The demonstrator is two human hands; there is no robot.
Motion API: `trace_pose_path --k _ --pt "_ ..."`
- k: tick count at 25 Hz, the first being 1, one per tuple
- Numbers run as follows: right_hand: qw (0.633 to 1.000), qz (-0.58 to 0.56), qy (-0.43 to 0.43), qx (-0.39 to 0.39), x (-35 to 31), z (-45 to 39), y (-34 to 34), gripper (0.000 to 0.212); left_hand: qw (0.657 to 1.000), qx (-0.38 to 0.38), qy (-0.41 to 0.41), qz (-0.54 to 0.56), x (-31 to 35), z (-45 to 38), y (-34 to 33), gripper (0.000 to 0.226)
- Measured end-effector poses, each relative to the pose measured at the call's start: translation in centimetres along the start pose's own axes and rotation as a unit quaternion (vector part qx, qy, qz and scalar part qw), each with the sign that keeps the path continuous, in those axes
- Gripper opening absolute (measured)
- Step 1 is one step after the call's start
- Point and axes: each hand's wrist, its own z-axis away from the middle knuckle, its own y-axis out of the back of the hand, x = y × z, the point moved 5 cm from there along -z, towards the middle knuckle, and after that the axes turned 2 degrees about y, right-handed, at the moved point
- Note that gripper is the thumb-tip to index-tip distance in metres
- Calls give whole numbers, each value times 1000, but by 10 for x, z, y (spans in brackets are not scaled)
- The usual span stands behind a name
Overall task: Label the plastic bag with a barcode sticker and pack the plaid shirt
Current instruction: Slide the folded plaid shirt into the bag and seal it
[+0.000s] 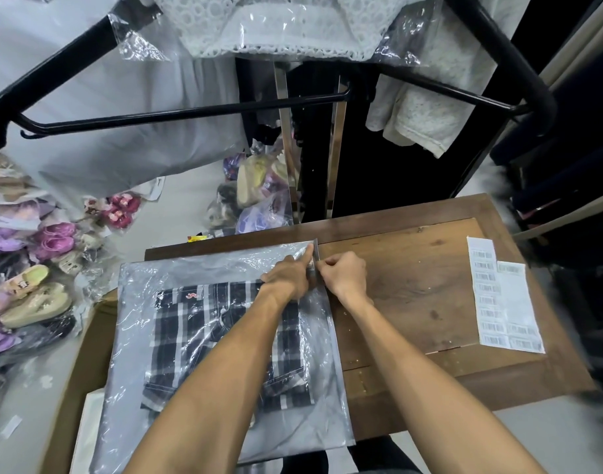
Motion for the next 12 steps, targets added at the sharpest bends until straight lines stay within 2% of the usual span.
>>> trace_pose_path --k 7,12 --pt "1000 20 11 -8 18 27 0 20 1000 -1 -14 7 0 3 1 74" --pt "1000 16 10 12 26 52 3 18 1000 15 -19 0 4 11 -1 76"
